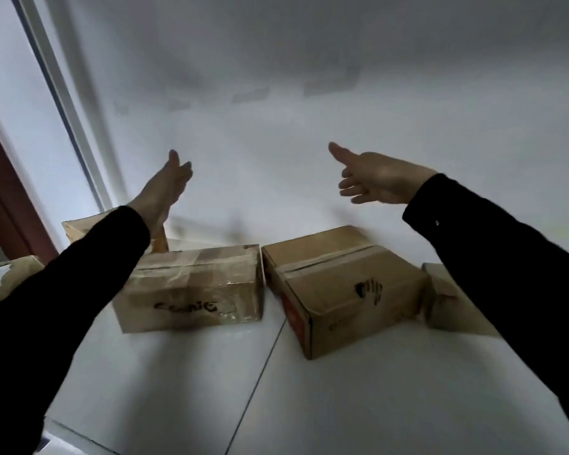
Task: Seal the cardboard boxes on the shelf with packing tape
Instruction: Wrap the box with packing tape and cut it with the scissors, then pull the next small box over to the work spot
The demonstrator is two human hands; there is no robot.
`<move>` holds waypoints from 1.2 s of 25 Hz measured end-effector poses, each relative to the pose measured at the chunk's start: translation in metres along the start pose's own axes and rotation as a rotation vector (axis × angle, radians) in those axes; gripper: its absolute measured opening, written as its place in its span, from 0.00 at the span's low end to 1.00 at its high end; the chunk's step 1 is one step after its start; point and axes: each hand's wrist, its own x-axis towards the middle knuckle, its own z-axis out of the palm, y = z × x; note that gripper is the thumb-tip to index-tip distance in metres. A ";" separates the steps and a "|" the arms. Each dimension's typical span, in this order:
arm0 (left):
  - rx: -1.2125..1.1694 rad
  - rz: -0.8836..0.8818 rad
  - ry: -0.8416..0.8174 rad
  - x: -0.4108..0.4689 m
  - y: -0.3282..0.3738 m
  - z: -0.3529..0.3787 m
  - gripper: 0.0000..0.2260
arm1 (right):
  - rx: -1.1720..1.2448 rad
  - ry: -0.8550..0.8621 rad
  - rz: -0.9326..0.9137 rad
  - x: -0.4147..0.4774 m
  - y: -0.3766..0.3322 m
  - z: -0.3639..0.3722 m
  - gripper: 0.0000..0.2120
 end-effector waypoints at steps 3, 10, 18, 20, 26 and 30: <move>0.109 0.034 -0.324 -0.023 -0.003 0.116 0.27 | -0.059 0.153 0.109 -0.043 0.035 -0.094 0.35; 0.325 -0.093 -0.754 -0.078 -0.085 0.310 0.29 | -0.040 0.393 0.326 -0.133 0.181 -0.201 0.32; 1.520 0.357 -0.660 -0.061 -0.155 0.382 0.27 | -0.036 0.357 0.494 -0.141 0.290 -0.214 0.33; 1.606 0.336 -0.576 -0.061 -0.156 0.388 0.29 | -0.025 0.334 0.513 -0.141 0.297 -0.209 0.28; 1.406 0.195 -0.547 -0.061 -0.138 0.394 0.32 | 0.119 0.306 0.431 -0.136 0.304 -0.196 0.29; 1.050 0.327 -0.442 -0.084 -0.084 0.387 0.32 | 0.039 0.343 0.339 -0.149 0.266 -0.210 0.36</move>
